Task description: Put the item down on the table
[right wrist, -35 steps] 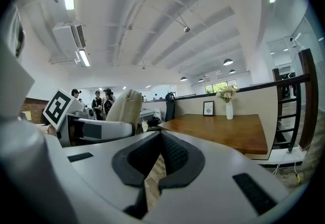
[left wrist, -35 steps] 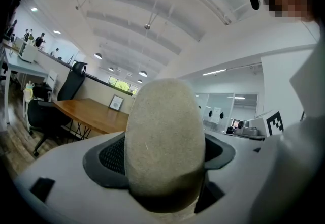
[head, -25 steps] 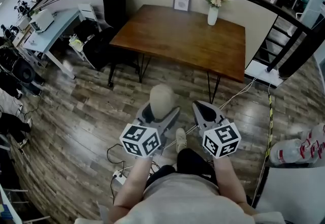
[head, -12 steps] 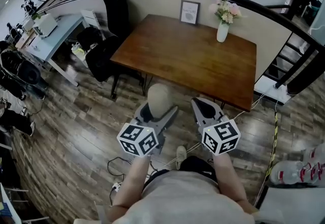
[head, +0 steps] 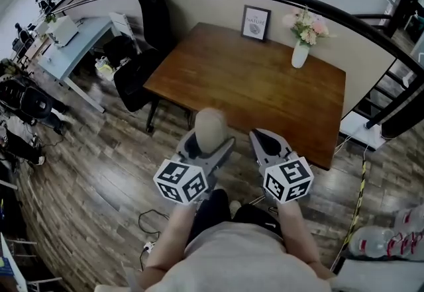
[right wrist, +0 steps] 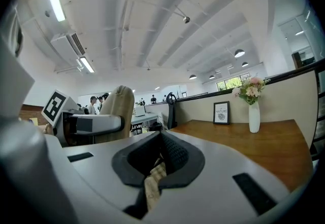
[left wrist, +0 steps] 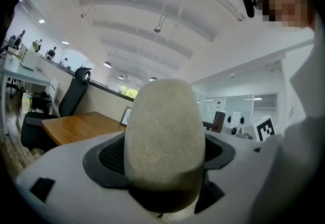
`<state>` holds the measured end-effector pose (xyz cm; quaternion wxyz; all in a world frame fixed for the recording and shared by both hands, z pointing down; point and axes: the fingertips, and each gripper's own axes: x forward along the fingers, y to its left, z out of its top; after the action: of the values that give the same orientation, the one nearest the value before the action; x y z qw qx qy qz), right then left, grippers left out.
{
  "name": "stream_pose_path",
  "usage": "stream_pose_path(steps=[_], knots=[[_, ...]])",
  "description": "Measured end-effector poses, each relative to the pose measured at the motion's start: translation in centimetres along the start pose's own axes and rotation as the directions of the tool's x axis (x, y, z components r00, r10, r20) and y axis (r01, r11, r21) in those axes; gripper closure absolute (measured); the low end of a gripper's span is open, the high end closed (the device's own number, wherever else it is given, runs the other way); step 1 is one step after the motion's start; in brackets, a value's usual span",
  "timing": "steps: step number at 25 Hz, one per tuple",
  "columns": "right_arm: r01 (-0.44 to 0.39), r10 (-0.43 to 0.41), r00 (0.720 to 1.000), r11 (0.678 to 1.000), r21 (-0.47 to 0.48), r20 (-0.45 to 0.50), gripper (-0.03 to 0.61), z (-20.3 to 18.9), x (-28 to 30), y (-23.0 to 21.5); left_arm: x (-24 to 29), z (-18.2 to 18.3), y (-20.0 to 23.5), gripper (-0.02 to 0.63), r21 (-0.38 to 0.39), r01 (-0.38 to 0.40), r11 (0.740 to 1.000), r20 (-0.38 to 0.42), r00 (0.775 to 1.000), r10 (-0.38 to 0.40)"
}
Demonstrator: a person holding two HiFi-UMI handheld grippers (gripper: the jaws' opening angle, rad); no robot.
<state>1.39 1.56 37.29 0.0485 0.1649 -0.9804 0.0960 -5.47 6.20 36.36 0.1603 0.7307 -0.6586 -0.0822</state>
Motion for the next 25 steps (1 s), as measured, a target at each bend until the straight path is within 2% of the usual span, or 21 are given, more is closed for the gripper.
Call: stream_pose_path(steps=[8,14,25], knots=[[0.048,-0.048,0.999,0.998,0.030,-0.002,0.569,-0.1,2.9,-4.5,5.0,-0.1,2.9,0.202,-0.009,0.024,1.000,-0.045,0.999,-0.024],[0.106,-0.106,0.994,0.993,0.045,0.001,0.569,0.1,7.3,-8.3,10.6,0.6,6.3,0.202,0.024,0.105,0.994,-0.105,0.989,-0.102],[0.227,-0.227,0.974,0.972,0.066,-0.006,0.569,2.4,17.7,-14.6,21.8,5.1,14.1,0.202,0.008,0.247,0.969,-0.144,0.959,-0.243]])
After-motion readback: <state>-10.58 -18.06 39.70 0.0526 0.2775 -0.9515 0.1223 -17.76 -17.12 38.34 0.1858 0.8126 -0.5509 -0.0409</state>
